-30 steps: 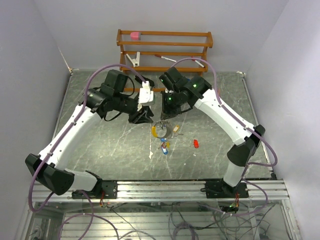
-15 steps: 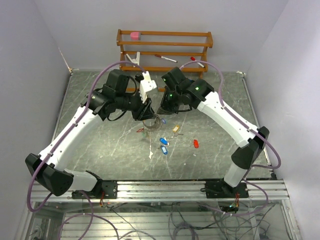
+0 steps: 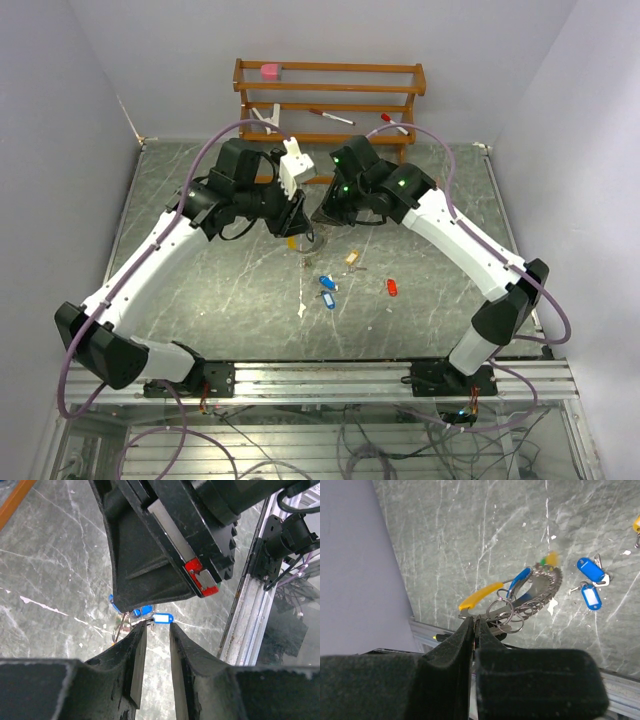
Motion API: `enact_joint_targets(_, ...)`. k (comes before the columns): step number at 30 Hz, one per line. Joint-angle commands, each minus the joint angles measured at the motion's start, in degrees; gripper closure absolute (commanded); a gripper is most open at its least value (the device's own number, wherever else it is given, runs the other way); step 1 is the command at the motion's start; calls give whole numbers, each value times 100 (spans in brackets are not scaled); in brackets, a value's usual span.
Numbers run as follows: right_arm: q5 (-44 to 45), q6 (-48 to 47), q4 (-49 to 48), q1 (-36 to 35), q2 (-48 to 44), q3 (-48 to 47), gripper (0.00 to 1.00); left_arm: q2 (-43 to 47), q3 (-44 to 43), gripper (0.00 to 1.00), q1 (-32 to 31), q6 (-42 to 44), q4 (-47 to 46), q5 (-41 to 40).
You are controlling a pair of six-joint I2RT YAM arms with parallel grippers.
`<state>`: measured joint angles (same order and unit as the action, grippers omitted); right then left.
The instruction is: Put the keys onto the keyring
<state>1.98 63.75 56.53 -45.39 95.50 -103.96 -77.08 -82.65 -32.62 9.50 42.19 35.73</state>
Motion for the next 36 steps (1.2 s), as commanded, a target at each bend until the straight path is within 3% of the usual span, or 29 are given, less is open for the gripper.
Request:
enact_joint_targets(1,56,164,-351,17,-270,60,100,-72,72,66,-32,-155,-323,57)
enact_joint_targets(5,32,143,-414,16,-271,51,100,-112,90,80,-28,-114,-355,119)
enact_joint_targets(15,75,166,-477,20,-383,82,100,-88,102,93,-30,64,-258,-36)
enact_joint_targets(36,-289,70,-685,45,-639,245,100,-1,116,93,-33,491,-73,-417)
